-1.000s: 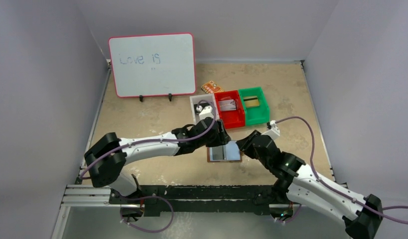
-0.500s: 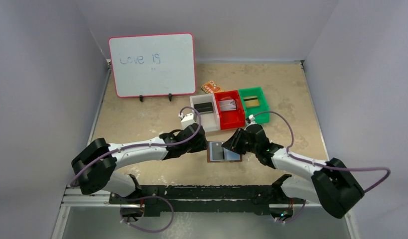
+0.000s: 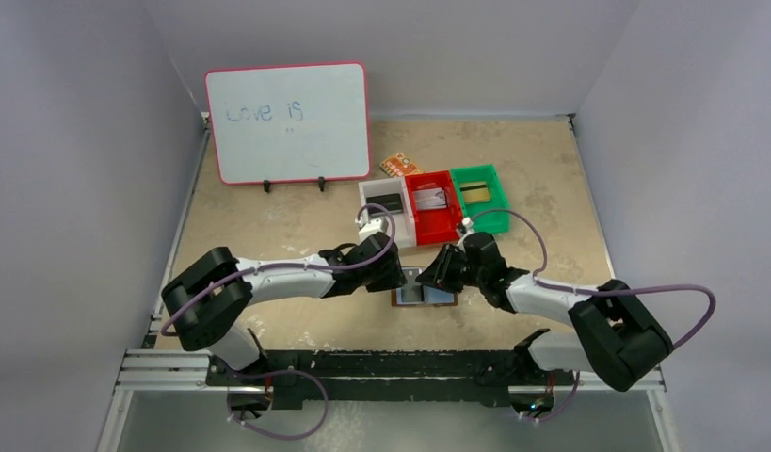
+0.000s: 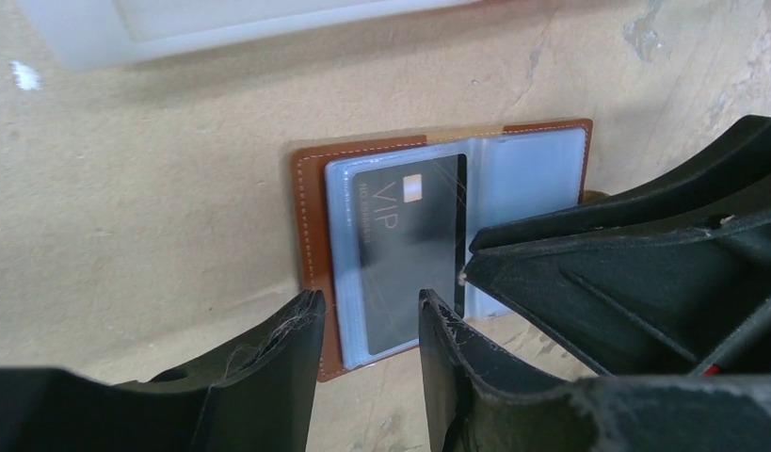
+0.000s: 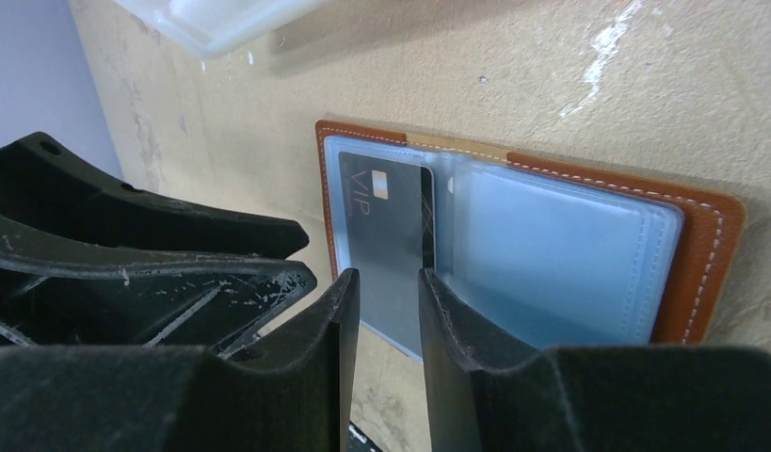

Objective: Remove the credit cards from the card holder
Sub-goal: Remove the credit card from the card holder.

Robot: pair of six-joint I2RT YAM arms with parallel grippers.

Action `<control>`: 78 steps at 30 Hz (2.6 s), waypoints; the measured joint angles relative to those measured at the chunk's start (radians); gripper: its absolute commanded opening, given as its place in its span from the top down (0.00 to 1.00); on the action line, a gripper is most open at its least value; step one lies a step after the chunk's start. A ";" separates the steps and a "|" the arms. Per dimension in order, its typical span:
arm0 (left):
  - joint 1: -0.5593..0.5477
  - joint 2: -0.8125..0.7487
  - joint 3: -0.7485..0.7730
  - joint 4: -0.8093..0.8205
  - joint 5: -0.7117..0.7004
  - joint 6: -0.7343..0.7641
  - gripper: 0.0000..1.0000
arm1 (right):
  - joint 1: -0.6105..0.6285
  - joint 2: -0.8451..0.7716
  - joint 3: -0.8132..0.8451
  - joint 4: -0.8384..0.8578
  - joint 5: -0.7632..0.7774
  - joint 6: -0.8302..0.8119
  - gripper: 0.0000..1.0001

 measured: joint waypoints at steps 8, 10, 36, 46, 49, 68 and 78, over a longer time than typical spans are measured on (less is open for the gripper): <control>0.000 0.051 0.032 0.032 0.051 0.023 0.62 | -0.004 0.006 0.000 -0.031 0.026 -0.016 0.71; 0.000 0.069 0.040 0.034 0.057 0.026 0.65 | -0.004 0.023 0.000 -0.020 0.025 -0.015 0.73; -0.030 0.166 0.130 -0.047 -0.053 0.041 0.92 | -0.037 0.029 -0.085 0.132 -0.012 0.026 0.92; -0.042 0.183 0.143 -0.052 -0.090 0.029 0.95 | -0.064 -0.039 -0.121 0.134 -0.035 0.045 0.95; -0.042 0.188 0.148 -0.053 -0.097 0.023 0.96 | -0.069 -0.071 -0.135 0.119 -0.035 0.045 0.93; -0.055 0.198 0.165 -0.058 -0.120 0.023 0.85 | -0.085 -0.184 -0.209 0.035 -0.034 0.089 0.89; -0.066 0.132 0.148 -0.164 -0.163 0.015 0.78 | -0.085 0.036 -0.127 0.164 -0.065 0.092 0.92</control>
